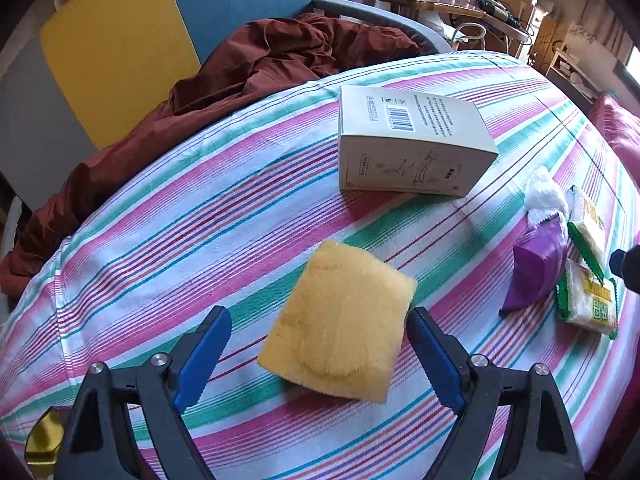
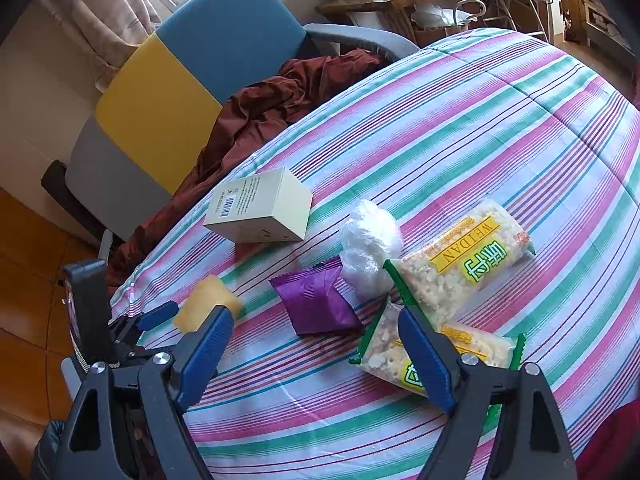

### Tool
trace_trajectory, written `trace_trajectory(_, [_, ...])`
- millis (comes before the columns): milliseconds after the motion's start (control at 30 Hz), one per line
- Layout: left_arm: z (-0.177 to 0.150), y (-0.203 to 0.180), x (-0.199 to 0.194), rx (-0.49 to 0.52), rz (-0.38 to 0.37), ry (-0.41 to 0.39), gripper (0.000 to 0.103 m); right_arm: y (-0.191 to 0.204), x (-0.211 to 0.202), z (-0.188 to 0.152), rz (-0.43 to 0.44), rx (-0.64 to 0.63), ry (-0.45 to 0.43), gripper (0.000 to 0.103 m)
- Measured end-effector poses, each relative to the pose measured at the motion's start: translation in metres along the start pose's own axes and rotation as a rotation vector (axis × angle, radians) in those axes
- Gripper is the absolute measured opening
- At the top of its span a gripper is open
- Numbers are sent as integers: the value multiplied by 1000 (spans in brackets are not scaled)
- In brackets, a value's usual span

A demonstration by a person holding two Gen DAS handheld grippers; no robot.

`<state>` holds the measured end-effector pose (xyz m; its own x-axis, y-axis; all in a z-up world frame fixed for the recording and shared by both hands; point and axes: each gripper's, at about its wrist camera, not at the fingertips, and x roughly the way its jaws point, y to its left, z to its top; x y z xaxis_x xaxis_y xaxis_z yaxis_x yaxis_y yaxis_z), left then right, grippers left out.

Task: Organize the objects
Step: 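Grasp the yellow sponge with the left gripper and lift it, then grasp the white barcode box with the right gripper while the left holds the sponge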

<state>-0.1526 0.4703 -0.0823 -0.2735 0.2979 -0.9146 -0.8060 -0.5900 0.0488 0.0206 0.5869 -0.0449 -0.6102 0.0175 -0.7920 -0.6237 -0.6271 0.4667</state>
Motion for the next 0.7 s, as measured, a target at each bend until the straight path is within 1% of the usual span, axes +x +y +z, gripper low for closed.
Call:
trace_trajectory(33, [0,0,4,-19,-30,11,69,-1,0,0,0,1,0,86])
trace_trajectory(67, [-2,1,4,-48,-64,17,62,-1,0,0,-1,4,0,86])
trace_trajectory(100, [-4,1,1,-62,-56,-3,59,-2,0,0,0,7,0,86])
trace_trajectory(133, [-8,-1,-1,-72,-55,-4,58,-3,0,1,2,11,1,86])
trace_trajectory(233, [-28,-9,-12,-113,-49,9,57,-5,0,1,8,16,-1,86])
trace_trajectory(333, [-61,-24,-29,-157,-20,30,57,-4,-2,1,11,11,-7,86])
trace_trajectory(400, [-82,-33,-38,-190,-18,43,57,-2,-3,1,12,4,-10,86])
trace_trajectory(500, [-114,-50,-51,-193,34,0,57,0,-1,-1,13,-7,-1,86])
trace_trajectory(600, [-139,-55,-58,-226,50,-93,57,7,3,-4,-2,-43,16,86])
trace_trajectory(700, [-153,-58,-62,-234,59,-167,57,18,9,-8,-16,-91,37,86])
